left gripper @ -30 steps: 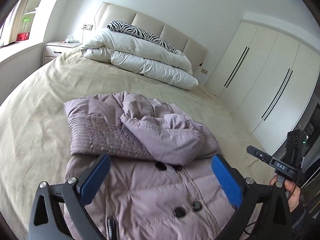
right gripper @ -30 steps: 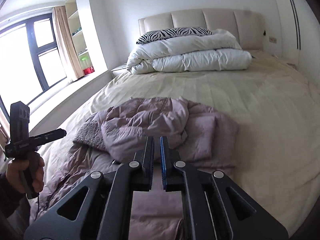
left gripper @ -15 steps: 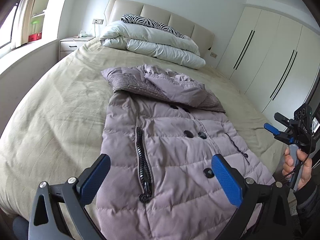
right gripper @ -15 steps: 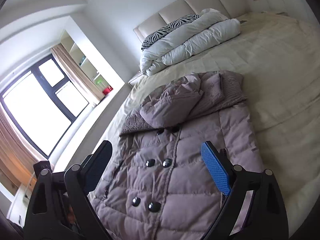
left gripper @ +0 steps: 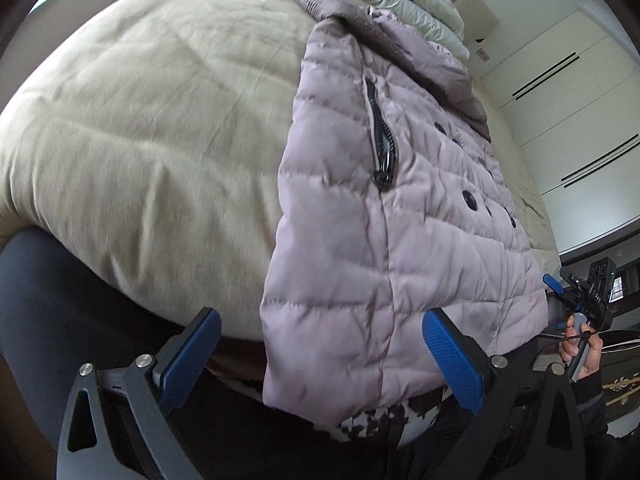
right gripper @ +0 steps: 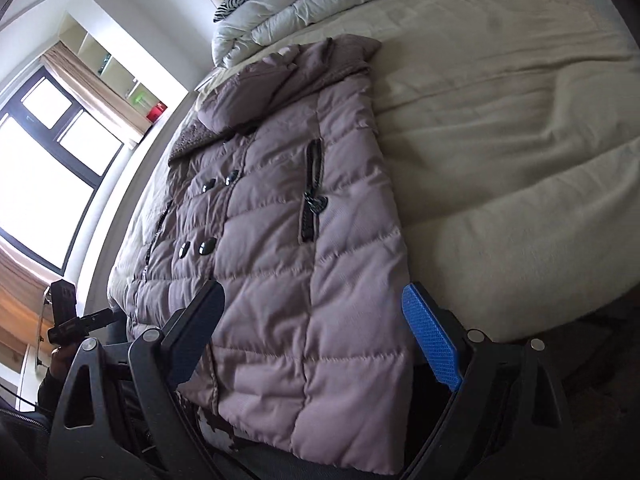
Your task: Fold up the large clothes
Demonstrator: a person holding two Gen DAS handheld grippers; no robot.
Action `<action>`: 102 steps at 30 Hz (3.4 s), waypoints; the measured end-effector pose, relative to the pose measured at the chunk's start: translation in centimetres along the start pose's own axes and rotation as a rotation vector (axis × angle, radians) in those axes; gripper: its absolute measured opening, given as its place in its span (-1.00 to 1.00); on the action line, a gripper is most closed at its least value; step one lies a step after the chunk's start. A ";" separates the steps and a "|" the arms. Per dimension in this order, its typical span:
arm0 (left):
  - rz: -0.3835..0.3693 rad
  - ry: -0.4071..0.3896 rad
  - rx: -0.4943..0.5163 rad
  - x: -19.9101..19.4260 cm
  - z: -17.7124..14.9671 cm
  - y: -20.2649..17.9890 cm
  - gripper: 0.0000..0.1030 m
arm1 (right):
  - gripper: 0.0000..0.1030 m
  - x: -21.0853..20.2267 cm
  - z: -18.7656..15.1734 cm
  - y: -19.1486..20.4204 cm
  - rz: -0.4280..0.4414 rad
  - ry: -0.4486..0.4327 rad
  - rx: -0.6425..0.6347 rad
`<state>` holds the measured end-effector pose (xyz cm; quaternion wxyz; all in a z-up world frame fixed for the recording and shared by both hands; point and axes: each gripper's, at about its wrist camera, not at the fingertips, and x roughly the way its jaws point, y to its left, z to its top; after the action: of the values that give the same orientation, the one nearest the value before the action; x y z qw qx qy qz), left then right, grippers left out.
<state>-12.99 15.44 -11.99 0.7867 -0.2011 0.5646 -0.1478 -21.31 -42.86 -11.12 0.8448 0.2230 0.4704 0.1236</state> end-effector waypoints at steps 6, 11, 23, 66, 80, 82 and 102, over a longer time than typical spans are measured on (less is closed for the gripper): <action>-0.093 0.091 -0.076 3.2 -0.9 1.4 0.91 | 0.76 0.5 -1.3 -2.9 0.007 0.066 0.073; -0.196 0.106 -0.123 4.1 -0.7 2.5 0.80 | 0.76 0.8 -1.8 -4.4 0.053 0.117 0.118; -0.274 0.151 -0.113 3.2 -2.0 2.7 0.09 | 0.76 1.8 0.0 -4.4 0.068 0.317 0.147; -0.665 -0.096 -0.073 -8.3 4.8 -3.7 -0.84 | -0.85 -4.0 3.3 4.6 0.406 0.086 0.103; -0.809 -0.412 -0.271 -8.1 23.4 -4.1 -0.83 | -0.85 -3.0 24.5 5.5 0.397 -0.269 0.170; -0.809 -0.416 -0.280 -7.0 26.2 -4.3 -0.83 | -0.85 -1.5 27.5 5.4 0.381 -0.281 0.184; -0.563 -0.284 -0.546 12.1 42.1 3.6 -0.69 | -0.81 27.7 42.5 -1.6 0.164 -0.115 0.325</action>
<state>30.82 19.32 -11.85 0.7032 -0.5674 0.3921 -0.1728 29.44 -43.74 -12.93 0.8104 0.4007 0.4153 0.1013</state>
